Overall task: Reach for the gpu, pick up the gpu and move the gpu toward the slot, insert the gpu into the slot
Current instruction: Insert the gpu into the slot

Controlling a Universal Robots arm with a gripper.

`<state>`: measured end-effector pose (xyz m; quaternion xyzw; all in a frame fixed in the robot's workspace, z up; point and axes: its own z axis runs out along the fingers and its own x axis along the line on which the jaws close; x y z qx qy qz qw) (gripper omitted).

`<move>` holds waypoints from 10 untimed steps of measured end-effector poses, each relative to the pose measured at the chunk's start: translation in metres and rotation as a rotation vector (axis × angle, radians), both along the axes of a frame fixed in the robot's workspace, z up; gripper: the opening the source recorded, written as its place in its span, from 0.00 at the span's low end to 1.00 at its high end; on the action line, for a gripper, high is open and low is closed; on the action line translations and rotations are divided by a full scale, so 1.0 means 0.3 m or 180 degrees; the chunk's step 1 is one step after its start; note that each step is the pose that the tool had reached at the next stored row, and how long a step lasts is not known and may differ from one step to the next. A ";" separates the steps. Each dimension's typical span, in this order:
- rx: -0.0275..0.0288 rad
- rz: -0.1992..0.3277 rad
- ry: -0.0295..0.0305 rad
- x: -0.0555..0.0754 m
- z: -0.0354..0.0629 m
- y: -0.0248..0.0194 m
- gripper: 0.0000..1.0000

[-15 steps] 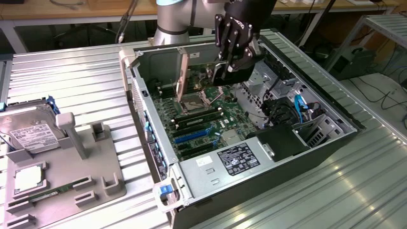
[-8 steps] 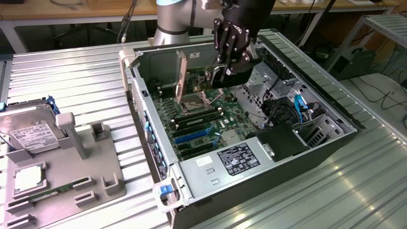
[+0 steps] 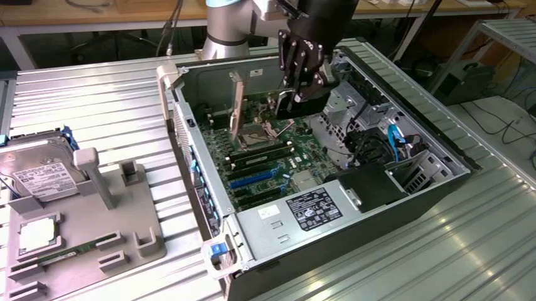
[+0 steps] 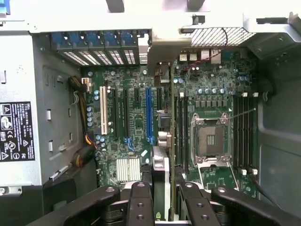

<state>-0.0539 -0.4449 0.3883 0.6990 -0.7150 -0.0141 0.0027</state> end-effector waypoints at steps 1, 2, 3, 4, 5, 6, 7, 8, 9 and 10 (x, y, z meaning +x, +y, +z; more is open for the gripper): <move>0.0000 0.0015 0.0000 -0.001 -0.004 0.001 0.27; 0.0000 0.0031 -0.0002 -0.002 -0.008 0.001 0.27; 0.0000 0.0042 -0.0007 -0.003 -0.012 0.002 0.27; 0.0000 0.0052 -0.0024 -0.006 -0.018 0.002 0.27; 0.0000 0.0052 -0.0032 -0.008 -0.022 0.002 0.27; 0.0000 0.0052 -0.0033 -0.009 -0.026 0.002 0.27; 0.0000 0.0052 -0.0033 -0.015 -0.035 0.002 0.27; -0.0001 0.0052 -0.0033 -0.022 -0.044 0.002 0.27; -0.0001 0.0052 -0.0033 -0.032 -0.054 0.002 0.27; 0.0000 0.0052 -0.0033 -0.034 -0.060 0.002 0.27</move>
